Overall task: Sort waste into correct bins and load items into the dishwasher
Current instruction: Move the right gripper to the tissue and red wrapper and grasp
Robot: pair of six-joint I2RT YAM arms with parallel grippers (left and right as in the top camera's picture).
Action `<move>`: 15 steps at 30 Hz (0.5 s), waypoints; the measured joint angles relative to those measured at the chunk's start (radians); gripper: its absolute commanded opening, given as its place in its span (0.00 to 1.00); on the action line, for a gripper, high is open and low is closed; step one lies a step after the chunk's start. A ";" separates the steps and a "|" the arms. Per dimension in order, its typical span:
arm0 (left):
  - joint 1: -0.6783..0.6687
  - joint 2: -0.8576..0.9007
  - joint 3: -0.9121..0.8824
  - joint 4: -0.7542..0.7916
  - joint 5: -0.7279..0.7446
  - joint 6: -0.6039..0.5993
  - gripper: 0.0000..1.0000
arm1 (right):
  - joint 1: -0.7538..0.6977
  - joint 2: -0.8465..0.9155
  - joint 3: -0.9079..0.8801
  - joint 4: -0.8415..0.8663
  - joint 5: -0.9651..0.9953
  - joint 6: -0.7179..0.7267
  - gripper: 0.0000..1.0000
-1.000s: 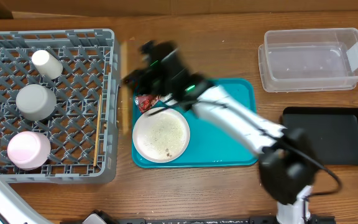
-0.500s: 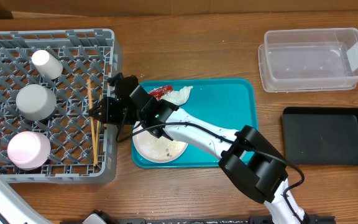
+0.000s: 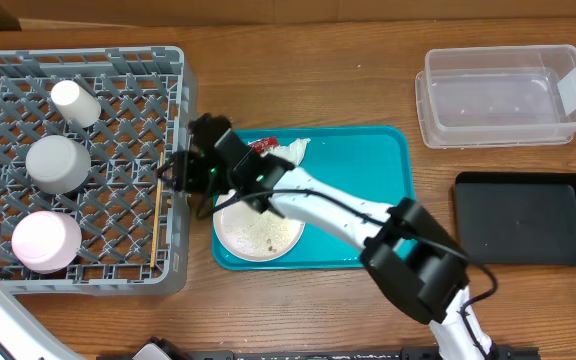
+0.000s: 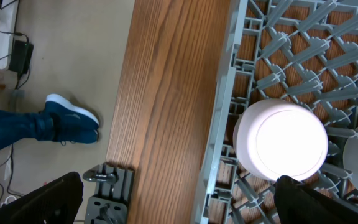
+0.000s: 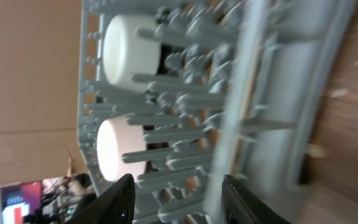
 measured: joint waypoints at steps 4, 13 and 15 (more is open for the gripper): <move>0.000 0.000 0.000 0.000 0.000 0.000 1.00 | -0.076 -0.101 0.000 -0.148 0.034 -0.074 0.62; 0.000 0.000 0.000 0.000 0.000 0.000 1.00 | -0.331 -0.331 0.010 -0.563 0.151 -0.235 1.00; 0.000 0.000 0.000 0.000 0.000 0.000 1.00 | -0.385 -0.322 0.010 -0.620 0.169 -0.249 1.00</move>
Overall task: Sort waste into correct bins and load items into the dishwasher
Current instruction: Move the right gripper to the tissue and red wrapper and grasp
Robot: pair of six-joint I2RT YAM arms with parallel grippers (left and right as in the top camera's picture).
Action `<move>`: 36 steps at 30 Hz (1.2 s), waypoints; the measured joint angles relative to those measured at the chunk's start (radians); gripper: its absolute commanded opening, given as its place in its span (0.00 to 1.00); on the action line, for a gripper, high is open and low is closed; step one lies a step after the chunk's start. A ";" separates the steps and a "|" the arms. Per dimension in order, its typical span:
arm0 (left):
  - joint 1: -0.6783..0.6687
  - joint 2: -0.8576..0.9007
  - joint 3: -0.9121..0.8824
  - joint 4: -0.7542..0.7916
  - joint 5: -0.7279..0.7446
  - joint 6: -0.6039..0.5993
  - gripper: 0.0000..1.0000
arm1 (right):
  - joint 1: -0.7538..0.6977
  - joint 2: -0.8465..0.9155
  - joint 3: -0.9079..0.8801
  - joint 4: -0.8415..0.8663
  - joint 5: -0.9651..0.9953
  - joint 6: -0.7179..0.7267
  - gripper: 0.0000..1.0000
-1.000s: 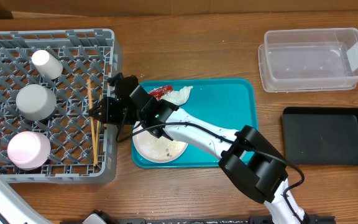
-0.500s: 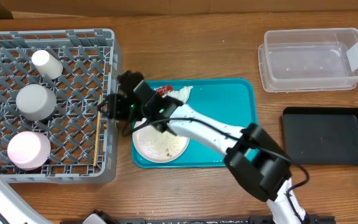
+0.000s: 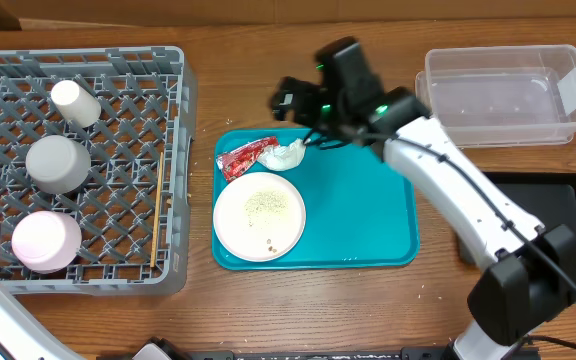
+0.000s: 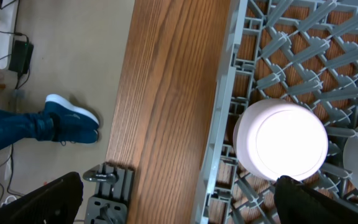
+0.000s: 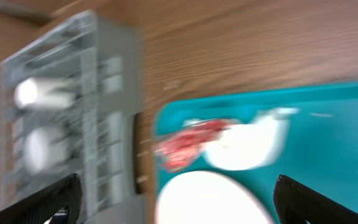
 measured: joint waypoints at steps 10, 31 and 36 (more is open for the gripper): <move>0.000 0.000 0.000 0.000 0.000 0.000 1.00 | -0.038 0.027 -0.037 0.008 0.027 -0.011 0.98; 0.000 0.000 0.000 0.000 0.000 0.000 1.00 | 0.047 0.314 -0.076 0.133 -0.053 0.123 0.64; 0.000 0.000 0.000 0.000 0.000 0.000 1.00 | 0.061 0.315 -0.076 0.122 -0.039 0.137 0.52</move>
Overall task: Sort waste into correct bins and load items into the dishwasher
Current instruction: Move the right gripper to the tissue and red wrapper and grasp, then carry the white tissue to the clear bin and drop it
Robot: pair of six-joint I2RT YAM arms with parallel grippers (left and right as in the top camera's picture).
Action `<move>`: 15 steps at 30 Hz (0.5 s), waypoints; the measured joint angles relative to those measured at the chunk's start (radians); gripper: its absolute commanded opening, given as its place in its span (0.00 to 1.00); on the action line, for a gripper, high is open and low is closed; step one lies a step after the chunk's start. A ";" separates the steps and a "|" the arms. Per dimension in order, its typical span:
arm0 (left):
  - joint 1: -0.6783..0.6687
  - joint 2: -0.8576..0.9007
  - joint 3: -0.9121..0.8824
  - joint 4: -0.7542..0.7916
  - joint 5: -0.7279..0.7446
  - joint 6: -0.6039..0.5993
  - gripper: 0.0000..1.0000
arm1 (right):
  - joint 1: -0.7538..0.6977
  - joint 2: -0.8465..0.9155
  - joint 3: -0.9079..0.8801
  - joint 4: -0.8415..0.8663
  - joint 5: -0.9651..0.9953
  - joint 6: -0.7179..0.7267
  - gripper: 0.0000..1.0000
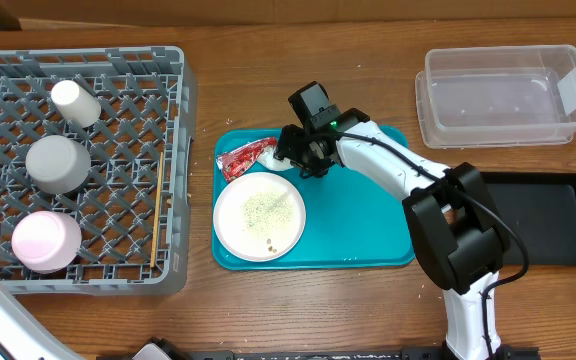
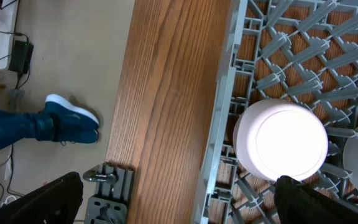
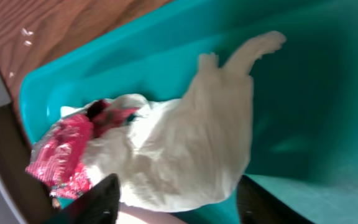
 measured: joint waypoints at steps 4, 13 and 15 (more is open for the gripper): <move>0.000 0.000 0.000 0.000 0.000 0.000 1.00 | 0.000 0.000 0.000 -0.011 0.029 0.000 0.04; 0.000 0.000 0.000 0.000 0.000 0.000 1.00 | -0.049 -0.007 0.010 -0.135 0.038 -0.003 0.04; 0.000 0.000 0.000 0.000 0.000 0.000 1.00 | -0.087 -0.028 0.018 -0.193 0.039 -0.022 0.04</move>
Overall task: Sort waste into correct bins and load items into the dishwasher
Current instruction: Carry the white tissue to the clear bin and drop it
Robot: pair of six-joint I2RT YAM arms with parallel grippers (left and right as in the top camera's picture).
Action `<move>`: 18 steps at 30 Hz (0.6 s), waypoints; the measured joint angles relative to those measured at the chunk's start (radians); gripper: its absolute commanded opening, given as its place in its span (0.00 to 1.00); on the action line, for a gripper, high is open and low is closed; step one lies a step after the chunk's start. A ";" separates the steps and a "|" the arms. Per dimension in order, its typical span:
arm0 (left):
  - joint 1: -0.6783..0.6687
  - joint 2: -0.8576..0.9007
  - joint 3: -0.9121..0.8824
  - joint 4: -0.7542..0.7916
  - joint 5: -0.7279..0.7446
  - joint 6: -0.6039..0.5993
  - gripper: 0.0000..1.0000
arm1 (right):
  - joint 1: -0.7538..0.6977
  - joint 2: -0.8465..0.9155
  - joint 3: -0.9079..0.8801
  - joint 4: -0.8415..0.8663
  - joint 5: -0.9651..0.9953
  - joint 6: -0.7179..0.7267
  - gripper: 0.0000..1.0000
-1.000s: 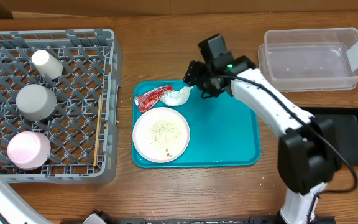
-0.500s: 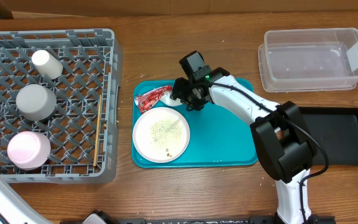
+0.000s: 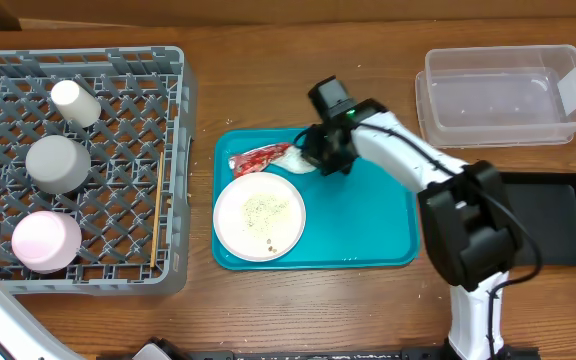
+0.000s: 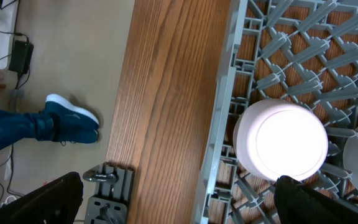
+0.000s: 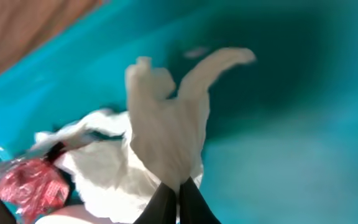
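Observation:
My right gripper [image 5: 179,186] is shut on a crumpled white napkin [image 5: 160,134] at the far side of the teal tray [image 3: 368,215]. The same napkin [image 3: 299,160] shows beside my right gripper [image 3: 320,158] in the overhead view. A red wrapper [image 3: 258,157] lies just left of it, touching the napkin. A white plate [image 3: 259,215] with crumbs sits in the tray's left half. The grey dish rack [image 3: 118,90] holds a pink bowl [image 4: 281,142], a grey bowl [image 3: 57,163] and a white cup [image 3: 74,102]. My left gripper's fingers [image 4: 55,196] stand open over the rack's edge.
A clear plastic bin [image 3: 503,95] stands at the far right. A black tray [image 3: 528,218] lies in front of it. A brown stick-like item [image 3: 158,220] rests along the rack's right wall. Past the table edge are the floor and a shoe [image 4: 73,118].
My right gripper was open around the napkin and is now shut on it. The napkin and the arm have shifted slightly right. The left arm has not moved.
My right gripper was first over the rack's right edge, then above the table behind the tray. It then stood open over the napkin and wrapper. Now it is shut on the napkin. The left arm stayed put throughout.

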 measured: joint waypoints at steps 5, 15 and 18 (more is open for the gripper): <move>0.000 0.000 0.000 0.000 0.000 0.000 1.00 | -0.129 -0.161 0.061 -0.108 0.002 -0.097 0.04; 0.000 0.000 0.000 0.000 0.000 0.000 1.00 | -0.362 -0.425 0.142 -0.175 0.072 -0.200 0.04; 0.000 0.000 0.000 0.000 0.000 0.000 1.00 | -0.402 -0.408 0.142 -0.175 0.088 -0.207 0.04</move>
